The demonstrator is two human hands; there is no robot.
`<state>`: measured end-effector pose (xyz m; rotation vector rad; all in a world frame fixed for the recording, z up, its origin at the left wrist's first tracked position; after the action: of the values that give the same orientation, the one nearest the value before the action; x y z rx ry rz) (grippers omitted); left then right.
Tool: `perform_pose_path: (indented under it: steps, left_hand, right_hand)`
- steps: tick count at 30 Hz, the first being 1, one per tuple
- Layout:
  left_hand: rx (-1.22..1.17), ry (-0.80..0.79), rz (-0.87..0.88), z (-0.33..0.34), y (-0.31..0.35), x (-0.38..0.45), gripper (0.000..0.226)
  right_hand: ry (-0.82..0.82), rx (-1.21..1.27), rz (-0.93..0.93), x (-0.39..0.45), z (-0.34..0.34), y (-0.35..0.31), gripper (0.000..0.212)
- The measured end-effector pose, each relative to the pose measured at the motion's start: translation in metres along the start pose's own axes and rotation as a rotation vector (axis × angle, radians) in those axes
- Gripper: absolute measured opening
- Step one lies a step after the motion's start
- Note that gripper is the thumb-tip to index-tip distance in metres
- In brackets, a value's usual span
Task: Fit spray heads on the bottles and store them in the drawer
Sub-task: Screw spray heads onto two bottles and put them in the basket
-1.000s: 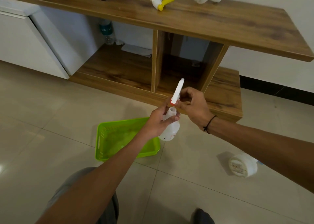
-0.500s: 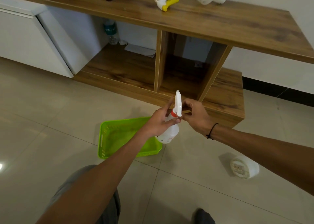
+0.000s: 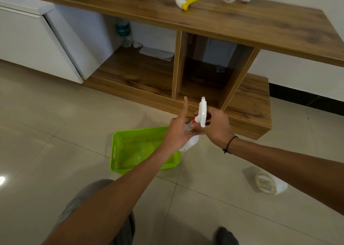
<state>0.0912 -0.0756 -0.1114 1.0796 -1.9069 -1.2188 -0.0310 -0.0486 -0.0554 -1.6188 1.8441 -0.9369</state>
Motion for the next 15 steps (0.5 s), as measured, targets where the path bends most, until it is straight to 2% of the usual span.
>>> perform_pose_path:
  steps: [4,10,15]
  left_hand:
    - [-0.031,-0.011,-0.015,-0.003,-0.007,0.003,0.130]
    - [-0.029,-0.083,0.019,-0.004,-0.008,0.003,0.138]
    - [-0.060,-0.045,0.036,-0.010,-0.005,0.001,0.151]
  right_hand:
    - [-0.040,0.029,-0.011,0.004,-0.002,0.000,0.055]
    - [-0.116,0.106,-0.002,0.004,0.001,0.009,0.049]
    - [-0.180,0.065,0.010,0.005,0.008,0.006,0.054]
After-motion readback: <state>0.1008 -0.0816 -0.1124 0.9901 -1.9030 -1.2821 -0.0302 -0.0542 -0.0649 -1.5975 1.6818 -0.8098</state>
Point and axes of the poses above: each hand's wrist, its own x-axis towards the middle knuckle, its own z-axis out of the palm, y = z × x, the point moved 10 cm from there along x, towards the middle knuckle, and after that the axes turned 2 degrees about z, right-handed, at the moved point
